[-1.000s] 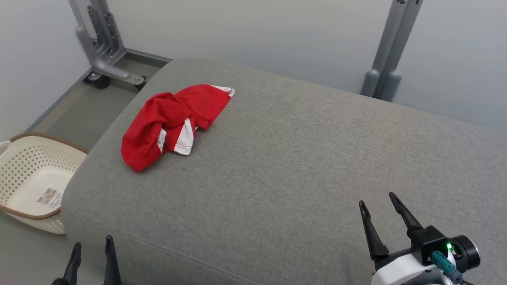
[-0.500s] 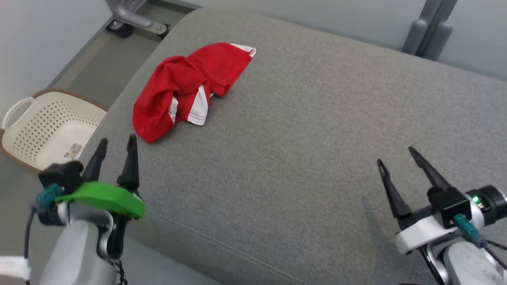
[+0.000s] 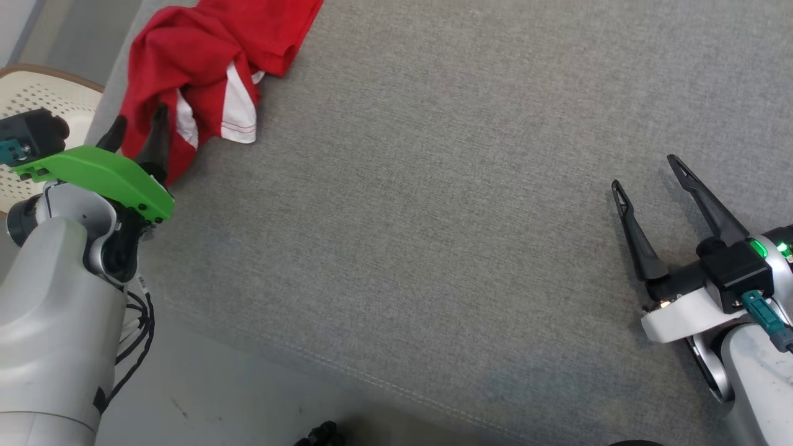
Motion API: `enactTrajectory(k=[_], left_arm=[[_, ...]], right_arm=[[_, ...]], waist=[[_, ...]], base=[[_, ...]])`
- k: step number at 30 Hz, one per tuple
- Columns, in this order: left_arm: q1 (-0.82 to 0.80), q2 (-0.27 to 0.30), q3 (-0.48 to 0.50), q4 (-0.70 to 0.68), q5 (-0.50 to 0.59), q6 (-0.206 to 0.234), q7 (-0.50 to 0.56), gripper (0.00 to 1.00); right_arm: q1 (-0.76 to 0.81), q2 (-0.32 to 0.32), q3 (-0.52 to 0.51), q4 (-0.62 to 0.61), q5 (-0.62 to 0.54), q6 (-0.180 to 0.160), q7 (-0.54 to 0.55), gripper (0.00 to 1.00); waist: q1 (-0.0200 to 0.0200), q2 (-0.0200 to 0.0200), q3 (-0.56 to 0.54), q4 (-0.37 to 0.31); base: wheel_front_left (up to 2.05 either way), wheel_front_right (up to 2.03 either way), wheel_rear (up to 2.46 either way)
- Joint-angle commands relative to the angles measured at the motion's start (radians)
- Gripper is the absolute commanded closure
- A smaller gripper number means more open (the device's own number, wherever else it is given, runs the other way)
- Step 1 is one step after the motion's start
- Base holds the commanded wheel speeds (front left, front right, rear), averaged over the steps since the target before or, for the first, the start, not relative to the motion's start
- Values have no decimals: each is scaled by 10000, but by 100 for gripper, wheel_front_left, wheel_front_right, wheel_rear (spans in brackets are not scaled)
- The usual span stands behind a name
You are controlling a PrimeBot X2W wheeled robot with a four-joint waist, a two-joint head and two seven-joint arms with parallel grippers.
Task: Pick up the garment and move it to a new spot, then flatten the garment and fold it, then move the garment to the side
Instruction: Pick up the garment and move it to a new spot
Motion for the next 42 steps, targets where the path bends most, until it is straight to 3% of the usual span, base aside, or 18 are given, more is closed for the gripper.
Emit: enactTrajectory(k=[1, 10, 12, 15, 22, 25, 31, 37, 42], left_arm=[[-377, 160, -179, 422, -331, 15, 127, 0], [-530, 356, -621, 1604, -1471, 17, 175, 0], [-461, 370, -895, 1564, -1620, 15, 173, 100], [-213, 445, -1444, 1153, -1921, 14, 287, 100], [4, 1487, -2720, -834, -2407, 11, -122, 100], [89, 1967, -3254, -1710, -2318, 14, -211, 100], [-16, 2193, -3891, -3551, -2091, 36, -39, 100], [130, 1983, -4334, -6440, -1741, 822, 473, 100], [337, 1651, -4722, -8843, -1513, 1880, 988, 100]], right_arm=[[-168, -77, 88, -167, -82, -19, -27, 0], [150, -130, -50, -590, -102, -19, -3, 0], [208, -100, -124, -656, -95, -19, -3, 0], [265, 26, -265, -599, 3, -19, -3, 0], [21, 843, -47, -452, 217, -19, -12, 0], [-23, 1326, 11, -290, 320, -19, -15, 0], [187, 2121, -76, -84, 464, -19, -15, 0], [447, 2538, -332, -124, 512, -19, -15, 0], [657, 2712, -688, -222, 577, -19, -15, 0]], waist=[[-1, 0, 1263, -933], [-1, 0, 1337, -1425], [-1, 0, 1270, -1457], [-1, 0, 1016, -1463], [-1, 0, 21, -1709], [-1, 0, -477, -1986], [-1, 0, -1399, -2785], [-1, 0, -1866, -3808], [-1, 0, -1948, -4595]], base=[[0, 0, 0], [0, 0, 0], [0, 0, 0], [0, 0, 0], [0, 0, 0], [0, 0, 0], [0, 0, 0], [0, 0, 0], [0, 0, 0]])
